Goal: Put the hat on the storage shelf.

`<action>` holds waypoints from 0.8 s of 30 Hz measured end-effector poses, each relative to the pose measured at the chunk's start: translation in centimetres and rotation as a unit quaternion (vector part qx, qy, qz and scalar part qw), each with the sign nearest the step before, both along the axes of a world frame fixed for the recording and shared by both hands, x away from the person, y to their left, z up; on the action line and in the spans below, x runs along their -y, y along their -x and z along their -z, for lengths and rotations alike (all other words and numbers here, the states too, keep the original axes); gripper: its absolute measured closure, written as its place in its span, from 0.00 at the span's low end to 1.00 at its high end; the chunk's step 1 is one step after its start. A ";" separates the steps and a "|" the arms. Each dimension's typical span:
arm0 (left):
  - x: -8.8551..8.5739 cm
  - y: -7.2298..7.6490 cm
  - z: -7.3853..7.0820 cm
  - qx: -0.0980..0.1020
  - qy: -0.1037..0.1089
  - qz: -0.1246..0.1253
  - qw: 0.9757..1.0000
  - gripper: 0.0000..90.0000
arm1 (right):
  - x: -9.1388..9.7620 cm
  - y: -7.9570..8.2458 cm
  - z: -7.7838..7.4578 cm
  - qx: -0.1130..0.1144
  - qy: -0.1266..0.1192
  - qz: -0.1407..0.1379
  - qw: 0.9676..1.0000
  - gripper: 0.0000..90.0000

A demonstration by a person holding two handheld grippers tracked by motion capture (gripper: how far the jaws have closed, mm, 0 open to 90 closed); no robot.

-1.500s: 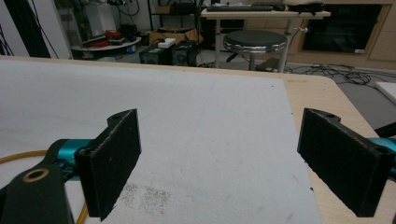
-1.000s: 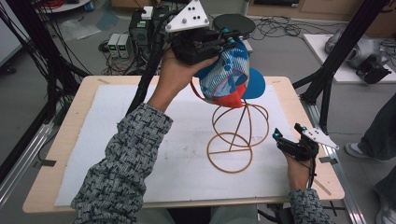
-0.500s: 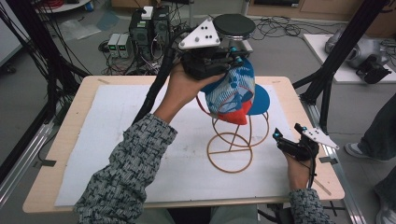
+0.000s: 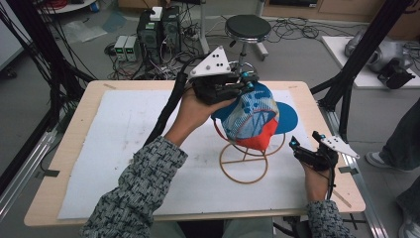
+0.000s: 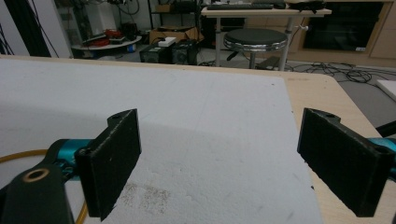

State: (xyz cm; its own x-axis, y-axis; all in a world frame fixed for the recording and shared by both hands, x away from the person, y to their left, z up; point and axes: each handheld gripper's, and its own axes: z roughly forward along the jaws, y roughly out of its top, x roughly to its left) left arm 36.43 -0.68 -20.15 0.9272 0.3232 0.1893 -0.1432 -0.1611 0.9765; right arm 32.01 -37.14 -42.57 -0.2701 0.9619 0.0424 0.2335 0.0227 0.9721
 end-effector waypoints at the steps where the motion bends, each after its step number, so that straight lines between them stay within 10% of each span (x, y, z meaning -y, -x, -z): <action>1: -0.1 0.0 0.2 0.000 0.000 0.001 1.000 0.99 | 0.0 0.0 0.0 0.000 0.000 0.000 1.000 0.14; 24: 0.3 1.4 3.2 -0.019 -0.001 0.027 0.999 0.99 | 0.0 0.0 0.0 -0.002 0.003 0.001 1.000 0.14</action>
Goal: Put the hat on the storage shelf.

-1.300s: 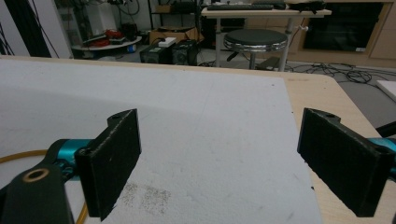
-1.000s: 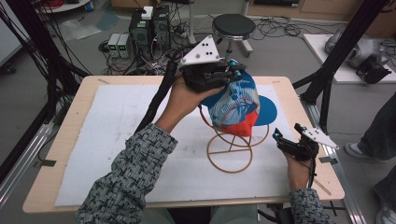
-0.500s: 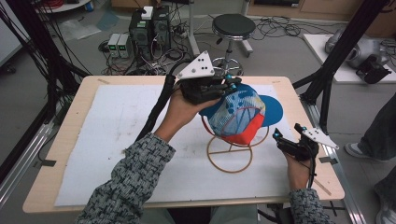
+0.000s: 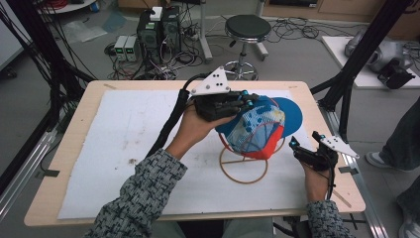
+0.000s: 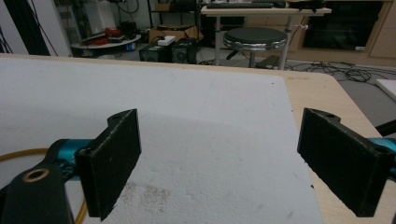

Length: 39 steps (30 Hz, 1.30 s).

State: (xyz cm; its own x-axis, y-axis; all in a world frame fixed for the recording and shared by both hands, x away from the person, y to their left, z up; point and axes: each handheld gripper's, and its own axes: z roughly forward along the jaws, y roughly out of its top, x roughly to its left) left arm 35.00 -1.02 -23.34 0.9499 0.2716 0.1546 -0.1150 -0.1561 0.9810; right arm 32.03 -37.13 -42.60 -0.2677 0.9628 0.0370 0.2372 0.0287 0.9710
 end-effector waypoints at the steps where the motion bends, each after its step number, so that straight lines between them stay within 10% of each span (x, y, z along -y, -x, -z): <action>1: 0.0 0.1 0.0 0.002 -0.002 0.000 1.000 0.99 | 0.0 0.0 0.0 0.000 -0.001 0.000 1.000 0.14; 24: 0.7 0.3 2.8 -0.011 0.015 0.016 1.000 0.97 | -0.1 0.0 0.0 -0.004 -0.002 0.000 1.000 0.14; 39: 0.5 -0.2 3.4 -0.028 0.029 0.024 0.999 0.69 | 0.0 -0.1 0.1 -0.003 -0.001 0.000 1.000 0.14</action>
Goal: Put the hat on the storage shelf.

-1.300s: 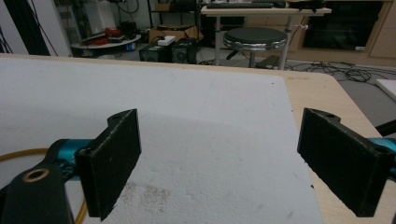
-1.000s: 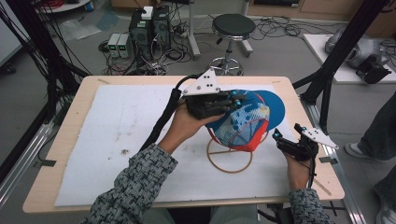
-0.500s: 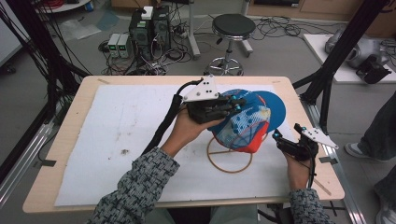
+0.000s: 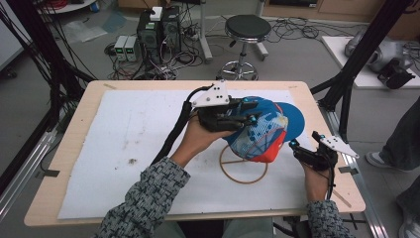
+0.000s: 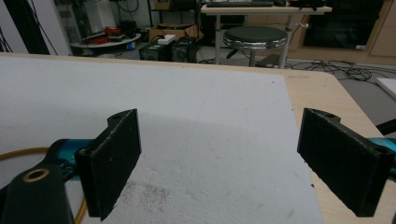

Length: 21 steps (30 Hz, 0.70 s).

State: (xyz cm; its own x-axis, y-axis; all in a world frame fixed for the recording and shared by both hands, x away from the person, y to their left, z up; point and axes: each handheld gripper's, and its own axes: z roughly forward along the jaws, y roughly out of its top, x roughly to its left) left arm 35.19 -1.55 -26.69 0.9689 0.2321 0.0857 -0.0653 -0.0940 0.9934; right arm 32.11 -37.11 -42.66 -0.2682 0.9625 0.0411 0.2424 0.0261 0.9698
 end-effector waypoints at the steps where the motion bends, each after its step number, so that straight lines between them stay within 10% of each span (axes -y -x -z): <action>1: 0.0 0.0 0.0 -0.002 0.002 -0.001 1.000 0.68 | 0.0 0.0 0.0 -0.001 -0.002 0.000 1.000 0.14; 21: -2.2 0.1 -0.5 -0.005 0.029 -0.026 0.999 0.58 | 0.0 -0.1 0.2 -0.017 0.007 -0.016 1.000 0.14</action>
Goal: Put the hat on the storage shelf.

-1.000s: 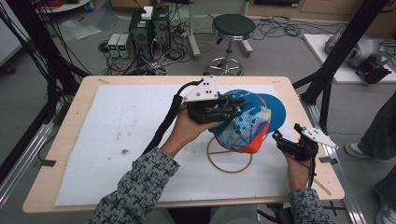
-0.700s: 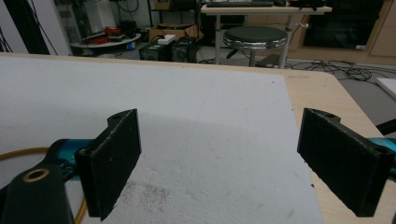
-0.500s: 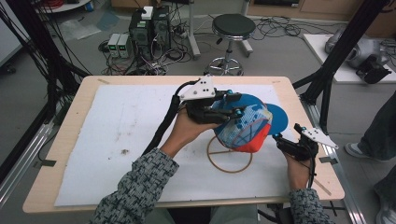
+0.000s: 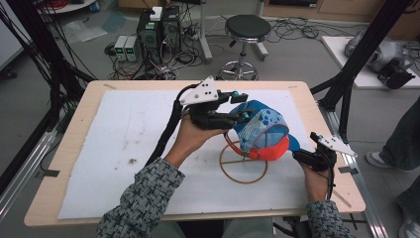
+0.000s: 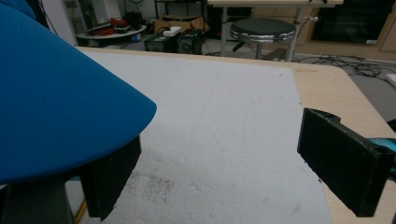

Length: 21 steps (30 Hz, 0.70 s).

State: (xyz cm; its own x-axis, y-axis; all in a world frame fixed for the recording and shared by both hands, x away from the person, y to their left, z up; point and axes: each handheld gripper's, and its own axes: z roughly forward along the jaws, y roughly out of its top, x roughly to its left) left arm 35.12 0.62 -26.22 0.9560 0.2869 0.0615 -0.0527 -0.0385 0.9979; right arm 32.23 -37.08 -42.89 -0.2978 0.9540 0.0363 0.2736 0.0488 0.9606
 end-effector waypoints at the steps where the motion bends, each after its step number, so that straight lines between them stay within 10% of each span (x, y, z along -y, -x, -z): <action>1: -0.2 0.0 0.0 0.000 0.002 -0.002 1.000 0.57 | 0.0 0.0 0.1 -0.006 -0.001 -0.002 1.000 0.14; 21: -7.4 1.3 0.9 0.006 0.003 -0.102 0.995 0.53 | 0.3 -0.5 1.1 -0.071 0.029 -0.022 0.997 0.15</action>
